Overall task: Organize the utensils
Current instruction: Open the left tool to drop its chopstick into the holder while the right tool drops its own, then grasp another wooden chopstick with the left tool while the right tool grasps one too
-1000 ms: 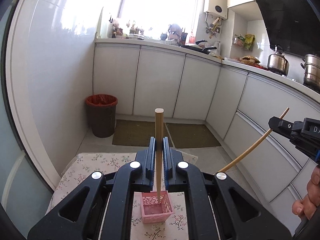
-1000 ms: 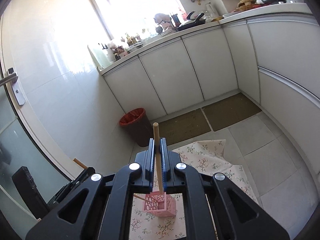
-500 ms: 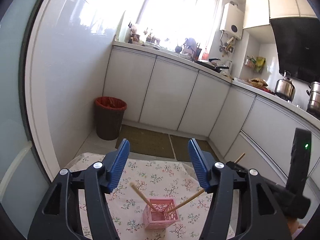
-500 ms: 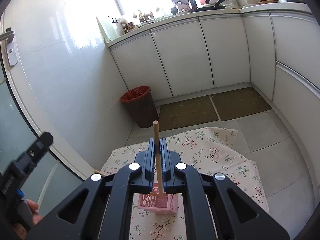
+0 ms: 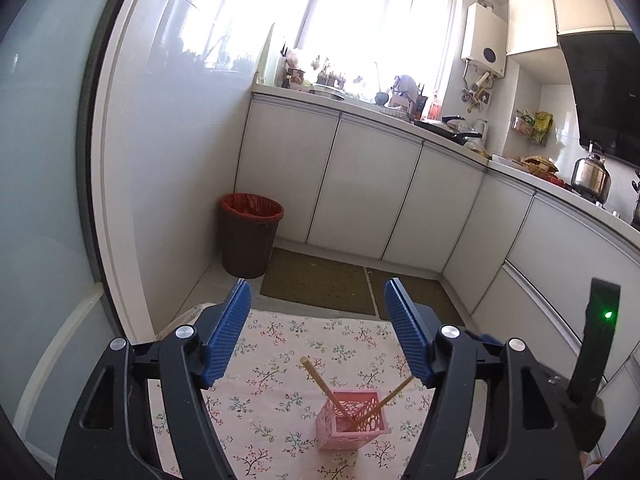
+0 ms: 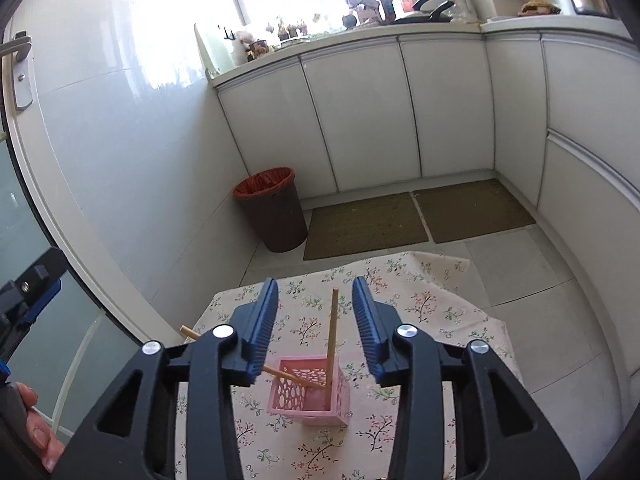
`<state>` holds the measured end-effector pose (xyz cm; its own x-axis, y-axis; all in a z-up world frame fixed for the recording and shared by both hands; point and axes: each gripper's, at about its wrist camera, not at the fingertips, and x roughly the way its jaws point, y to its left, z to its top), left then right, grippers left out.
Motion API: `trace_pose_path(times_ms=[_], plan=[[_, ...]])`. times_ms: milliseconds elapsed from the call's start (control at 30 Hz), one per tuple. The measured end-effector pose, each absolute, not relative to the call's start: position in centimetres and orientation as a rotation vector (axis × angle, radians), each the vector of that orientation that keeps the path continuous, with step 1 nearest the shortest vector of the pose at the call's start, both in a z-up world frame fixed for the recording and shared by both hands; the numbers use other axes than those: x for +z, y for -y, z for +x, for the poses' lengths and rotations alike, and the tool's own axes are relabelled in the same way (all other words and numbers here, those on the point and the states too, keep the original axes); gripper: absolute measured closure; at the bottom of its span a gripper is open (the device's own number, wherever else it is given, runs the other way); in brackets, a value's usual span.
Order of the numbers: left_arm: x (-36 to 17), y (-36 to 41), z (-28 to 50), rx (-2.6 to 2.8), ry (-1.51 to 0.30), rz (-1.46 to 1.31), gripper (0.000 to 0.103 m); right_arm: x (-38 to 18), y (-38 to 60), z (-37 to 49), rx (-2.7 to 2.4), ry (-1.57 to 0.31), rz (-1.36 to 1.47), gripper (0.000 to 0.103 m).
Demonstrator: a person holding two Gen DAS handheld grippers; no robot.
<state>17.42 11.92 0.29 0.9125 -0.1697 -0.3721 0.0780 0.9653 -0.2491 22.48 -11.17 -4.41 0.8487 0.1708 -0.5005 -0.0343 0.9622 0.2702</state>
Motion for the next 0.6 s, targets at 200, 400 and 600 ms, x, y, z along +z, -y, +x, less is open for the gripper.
trace_pose_path(times_ms=[200,400,600], plan=[[0.3,-11.1,15.9,-0.106,-0.423,-0.193,0.015,-2.2,11.5,18.3,-0.05,-0.447,0.219,0.019],[0.9,-10.3,13.9,-0.118,-0.408,-0.165,0.007,-1.4,12.3,14.7,-0.107,-0.423,0.206,0.007],[-1.3,-9.7,13.4,-0.19,-0.504,-0.164,0.007,-3.9,17.1,10.8,-0.196,-0.5,0.357,0.007]])
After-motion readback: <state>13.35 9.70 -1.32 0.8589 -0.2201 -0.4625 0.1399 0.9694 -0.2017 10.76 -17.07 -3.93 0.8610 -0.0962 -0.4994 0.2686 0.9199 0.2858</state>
